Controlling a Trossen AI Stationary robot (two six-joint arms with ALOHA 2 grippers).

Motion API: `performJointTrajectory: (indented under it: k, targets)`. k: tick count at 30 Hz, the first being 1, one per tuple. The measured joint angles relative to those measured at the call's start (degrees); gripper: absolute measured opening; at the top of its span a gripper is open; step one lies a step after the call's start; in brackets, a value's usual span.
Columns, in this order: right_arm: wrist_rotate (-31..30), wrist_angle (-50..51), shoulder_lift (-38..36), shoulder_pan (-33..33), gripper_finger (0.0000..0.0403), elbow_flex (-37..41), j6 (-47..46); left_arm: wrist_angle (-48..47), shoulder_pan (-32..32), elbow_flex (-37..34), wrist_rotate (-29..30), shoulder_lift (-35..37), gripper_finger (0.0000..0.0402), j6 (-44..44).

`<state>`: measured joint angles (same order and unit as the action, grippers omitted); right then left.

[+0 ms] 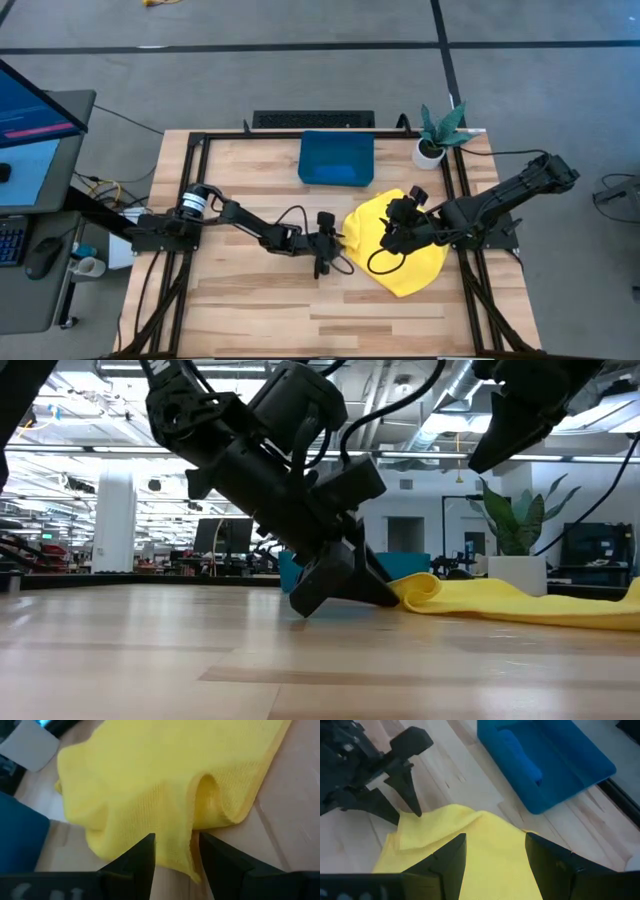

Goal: Roll microfiber towels into tight, uniform cylinder then place into a basket
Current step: Roll the yellow microfiber cloth

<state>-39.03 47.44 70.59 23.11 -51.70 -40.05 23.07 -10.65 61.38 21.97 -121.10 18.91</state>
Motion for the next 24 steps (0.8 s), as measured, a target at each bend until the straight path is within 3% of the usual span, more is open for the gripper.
performJointTrajectory:
  k: [6, 13, 16, 21, 24]
  targets:
    - [0.39, -2.01, 0.0, 0.22, 0.0225, 0.0, -2.16, -0.58, 0.37, 0.01, 1.43, 0.0, 0.0117, -1.04]
    - [2.32, -3.39, 0.0, 2.19, 0.0225, 0.0, -4.14, -1.95, 0.0, 0.1, 4.07, 0.14, 0.0031, 1.3]
    - [3.32, -3.39, 0.0, 3.46, 0.0225, 0.0, -5.23, -4.53, -1.11, 0.14, 10.18, 0.89, 0.0005, 3.94]
    - [3.32, -3.42, 0.0, 5.46, 0.0225, 0.0, -6.01, -12.33, -3.63, -0.18, 22.86, 4.24, 0.0003, 7.92]
    - [3.26, -4.48, 0.0, 5.93, 0.0225, 0.0, -4.37, -17.58, -5.15, -0.41, 24.86, 7.03, 0.0002, 7.9]
